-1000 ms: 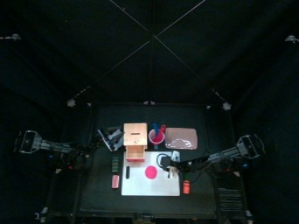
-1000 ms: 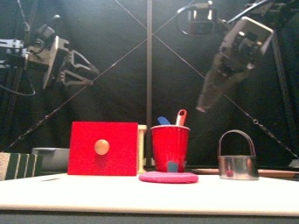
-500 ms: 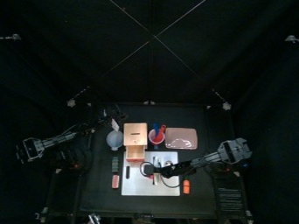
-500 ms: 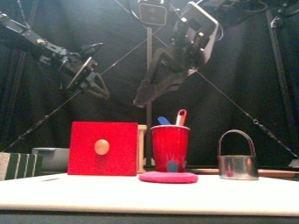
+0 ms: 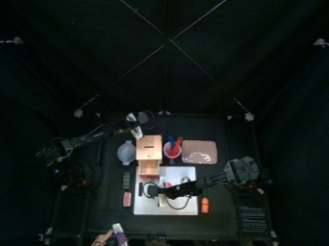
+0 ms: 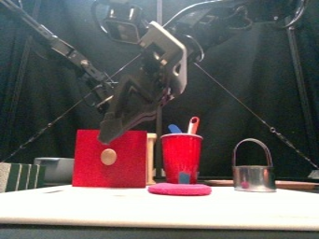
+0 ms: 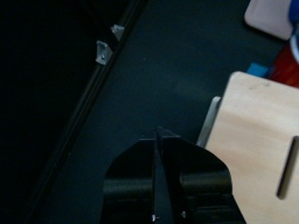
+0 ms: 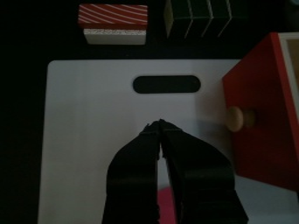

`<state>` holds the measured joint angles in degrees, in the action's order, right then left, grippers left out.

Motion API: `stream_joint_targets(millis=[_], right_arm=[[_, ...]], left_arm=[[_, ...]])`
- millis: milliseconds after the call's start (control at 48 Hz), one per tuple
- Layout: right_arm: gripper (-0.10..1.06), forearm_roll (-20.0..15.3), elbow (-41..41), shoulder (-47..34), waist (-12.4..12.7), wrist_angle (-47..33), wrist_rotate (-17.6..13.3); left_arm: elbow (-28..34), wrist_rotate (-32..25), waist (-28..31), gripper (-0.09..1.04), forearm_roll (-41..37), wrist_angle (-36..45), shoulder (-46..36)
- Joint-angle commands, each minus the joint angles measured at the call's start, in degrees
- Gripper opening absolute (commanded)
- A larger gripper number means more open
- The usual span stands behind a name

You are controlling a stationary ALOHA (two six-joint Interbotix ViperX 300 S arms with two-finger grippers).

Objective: Get the cutter from the drawer then cut the dough then place the extra dough in the bowl
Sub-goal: Shut the drawer

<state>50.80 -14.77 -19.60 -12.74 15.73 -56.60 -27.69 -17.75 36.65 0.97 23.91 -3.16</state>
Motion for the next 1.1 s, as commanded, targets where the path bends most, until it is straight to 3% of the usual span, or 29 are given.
stream_joint_targets(millis=[21, 188, 438, 1104], right_arm=[[0.3, -0.1, 2.8, -0.8, 0.5, 0.3, 0.0], [0.3, 0.3, 4.7, -2.7, 0.9, 2.1, 0.2], [0.3, 0.4, 5.7, -3.9, 2.3, 3.2, 0.2], [0.3, 2.3, 6.2, -4.8, 6.4, 5.0, 0.3]], left_arm=[[6.9, 0.1, 0.4, 0.45, -3.6, 4.0, 4.2], [14.0, -1.1, 0.1, 0.45, -6.9, 10.9, 10.4], [20.2, -5.3, -0.4, 0.45, -5.6, 15.5, 16.3], [19.3, -15.1, -4.1, 0.44, 3.9, 16.2, 17.4]])
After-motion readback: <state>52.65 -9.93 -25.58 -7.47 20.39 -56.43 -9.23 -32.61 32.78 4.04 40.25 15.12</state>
